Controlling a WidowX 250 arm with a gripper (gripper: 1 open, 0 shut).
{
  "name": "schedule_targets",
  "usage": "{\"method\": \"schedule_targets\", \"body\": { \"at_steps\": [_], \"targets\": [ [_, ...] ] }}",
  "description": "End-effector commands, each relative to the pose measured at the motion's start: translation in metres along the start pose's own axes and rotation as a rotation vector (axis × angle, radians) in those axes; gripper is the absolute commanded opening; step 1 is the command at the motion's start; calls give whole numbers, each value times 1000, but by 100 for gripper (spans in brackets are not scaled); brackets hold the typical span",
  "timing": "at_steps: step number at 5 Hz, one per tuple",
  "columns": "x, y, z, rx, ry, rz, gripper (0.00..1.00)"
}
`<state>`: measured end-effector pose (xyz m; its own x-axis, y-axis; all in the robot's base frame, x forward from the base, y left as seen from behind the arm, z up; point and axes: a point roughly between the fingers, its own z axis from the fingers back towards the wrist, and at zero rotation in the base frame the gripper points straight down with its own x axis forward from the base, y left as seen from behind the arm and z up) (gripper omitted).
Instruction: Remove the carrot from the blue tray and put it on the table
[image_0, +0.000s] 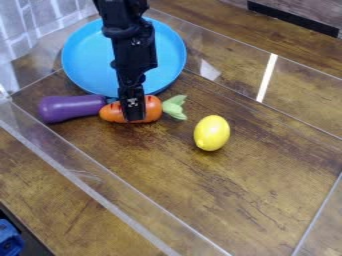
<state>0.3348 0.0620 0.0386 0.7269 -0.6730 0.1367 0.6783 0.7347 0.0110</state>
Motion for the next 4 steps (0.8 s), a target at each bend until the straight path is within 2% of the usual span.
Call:
{"method": "schedule_targets", "body": {
  "at_steps": [1,2,4],
  "targets": [
    [15,10,30,87,-61,-27,100],
    [15,10,28,87,-59,-31,0],
    [14,10,30,84,-68,-23,0]
  ]
}}
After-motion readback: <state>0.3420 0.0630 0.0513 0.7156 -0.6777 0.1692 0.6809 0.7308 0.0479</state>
